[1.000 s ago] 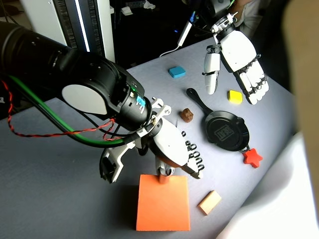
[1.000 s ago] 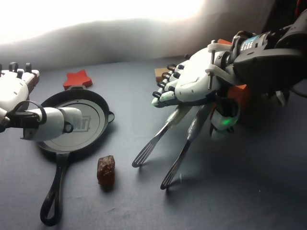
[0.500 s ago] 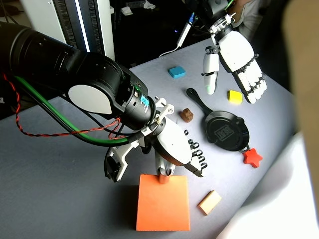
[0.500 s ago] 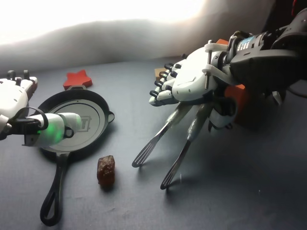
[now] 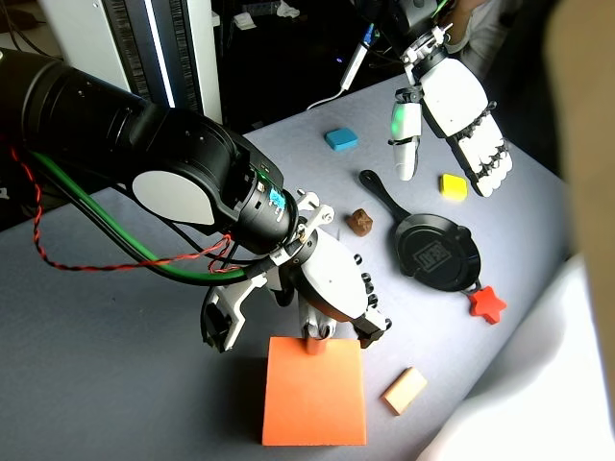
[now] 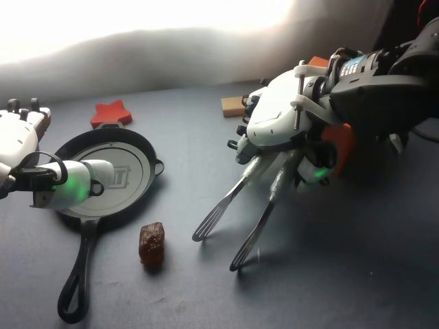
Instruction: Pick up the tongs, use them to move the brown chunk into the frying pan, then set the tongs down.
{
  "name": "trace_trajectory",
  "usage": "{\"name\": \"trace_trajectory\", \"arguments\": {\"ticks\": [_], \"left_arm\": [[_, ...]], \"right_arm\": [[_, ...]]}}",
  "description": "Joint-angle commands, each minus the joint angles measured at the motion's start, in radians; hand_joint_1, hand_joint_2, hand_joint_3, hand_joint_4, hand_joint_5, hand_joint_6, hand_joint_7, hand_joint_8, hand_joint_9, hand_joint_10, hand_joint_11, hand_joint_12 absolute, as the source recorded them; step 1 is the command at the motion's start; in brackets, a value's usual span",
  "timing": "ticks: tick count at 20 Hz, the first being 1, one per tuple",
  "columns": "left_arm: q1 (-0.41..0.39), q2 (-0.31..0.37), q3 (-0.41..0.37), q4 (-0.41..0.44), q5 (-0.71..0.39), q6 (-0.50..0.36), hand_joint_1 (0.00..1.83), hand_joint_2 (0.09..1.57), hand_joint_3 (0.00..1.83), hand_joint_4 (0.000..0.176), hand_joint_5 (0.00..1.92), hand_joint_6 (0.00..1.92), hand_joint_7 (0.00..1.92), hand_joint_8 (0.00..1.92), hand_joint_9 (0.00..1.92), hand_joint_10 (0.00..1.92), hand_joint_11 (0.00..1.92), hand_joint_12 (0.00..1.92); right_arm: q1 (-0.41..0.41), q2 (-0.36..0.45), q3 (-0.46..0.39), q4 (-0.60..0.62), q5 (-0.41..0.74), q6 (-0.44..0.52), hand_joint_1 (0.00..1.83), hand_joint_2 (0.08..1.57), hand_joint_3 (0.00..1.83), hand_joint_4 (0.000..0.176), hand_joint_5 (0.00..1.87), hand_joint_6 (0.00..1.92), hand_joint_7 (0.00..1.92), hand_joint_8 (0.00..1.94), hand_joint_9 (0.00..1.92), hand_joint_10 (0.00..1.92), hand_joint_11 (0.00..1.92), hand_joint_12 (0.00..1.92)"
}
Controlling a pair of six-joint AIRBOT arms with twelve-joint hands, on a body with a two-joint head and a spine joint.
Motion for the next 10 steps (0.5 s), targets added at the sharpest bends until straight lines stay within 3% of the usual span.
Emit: {"name": "trace_trajectory", "arguments": {"ticks": [1,3,9,10], "left_arm": [[-0.003,0.003,0.006,0.078,-0.054,-0.001,0.02,1.19,0.0,0.0,0.0,0.0,0.02,0.01,0.0,0.0,0.0,0.0],[-0.003,0.003,0.006,0.076,-0.054,-0.001,0.0,1.18,0.0,0.0,0.0,0.0,0.01,0.0,0.0,0.0,0.0,0.0],[-0.002,0.003,0.006,0.071,-0.059,-0.001,0.01,1.18,0.0,0.0,0.01,0.0,0.03,0.01,0.0,0.0,0.0,0.0],[-0.002,0.003,0.005,0.069,-0.059,-0.001,0.02,1.18,0.0,0.0,0.02,0.01,0.03,0.01,0.01,0.0,0.01,0.0]], "right_arm": [[0.014,0.007,0.003,-0.008,0.073,-0.002,1.05,1.04,0.02,0.0,0.48,0.04,0.55,0.01,0.51,0.04,0.0,1.21],[0.021,0.007,0.003,-0.007,0.073,0.0,1.05,1.1,0.02,0.0,0.62,0.06,0.68,0.03,0.62,0.05,0.05,1.33],[0.048,0.008,0.001,-0.007,0.073,0.011,1.09,1.16,0.01,0.0,0.91,0.06,0.96,0.02,0.91,0.1,0.42,1.26],[0.053,0.009,-0.001,-0.007,0.071,0.014,1.11,1.16,0.05,0.0,0.85,0.96,1.0,0.01,0.96,0.09,0.49,1.25]]}}
